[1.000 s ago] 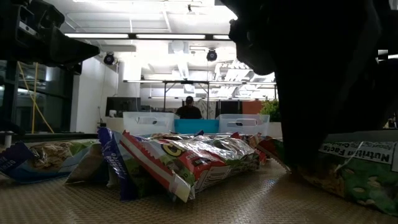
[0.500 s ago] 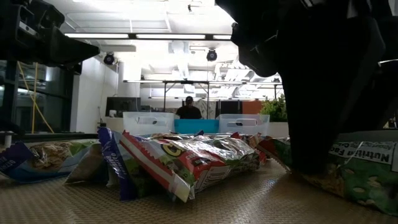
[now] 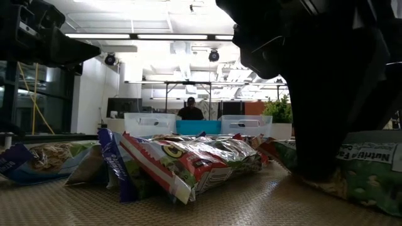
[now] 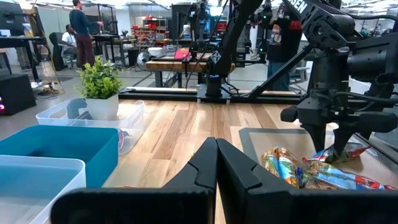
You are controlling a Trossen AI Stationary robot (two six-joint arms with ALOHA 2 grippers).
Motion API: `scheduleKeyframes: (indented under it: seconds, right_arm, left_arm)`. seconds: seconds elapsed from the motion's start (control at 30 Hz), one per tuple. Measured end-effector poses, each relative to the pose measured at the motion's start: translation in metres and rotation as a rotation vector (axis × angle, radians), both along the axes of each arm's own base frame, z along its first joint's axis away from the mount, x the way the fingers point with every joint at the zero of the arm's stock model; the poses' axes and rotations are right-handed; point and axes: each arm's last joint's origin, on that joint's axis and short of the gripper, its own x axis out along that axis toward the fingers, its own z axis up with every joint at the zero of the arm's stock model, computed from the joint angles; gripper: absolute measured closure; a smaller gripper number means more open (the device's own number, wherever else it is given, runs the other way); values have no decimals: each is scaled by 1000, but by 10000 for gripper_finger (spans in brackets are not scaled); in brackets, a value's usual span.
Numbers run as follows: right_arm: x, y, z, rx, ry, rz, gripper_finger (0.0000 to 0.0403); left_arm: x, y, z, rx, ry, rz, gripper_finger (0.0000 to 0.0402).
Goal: Pick and place Granola Bars by type
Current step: Put the red granola bar into the right transparent bin
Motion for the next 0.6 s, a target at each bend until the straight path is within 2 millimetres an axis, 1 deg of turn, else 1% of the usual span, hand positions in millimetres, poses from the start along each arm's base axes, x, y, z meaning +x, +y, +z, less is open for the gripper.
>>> scheduleKeyframes:
  seconds: [0.37, 0.6]
  right_arm:
    - [-1, -4, 21, -32, -78, -8, 319]
    - [2, 0, 24, 3, -111, 11, 325]
  left_arm:
    - [0, 0, 0, 0, 0, 0, 401]
    - [0, 0, 0, 0, 0, -1, 401]
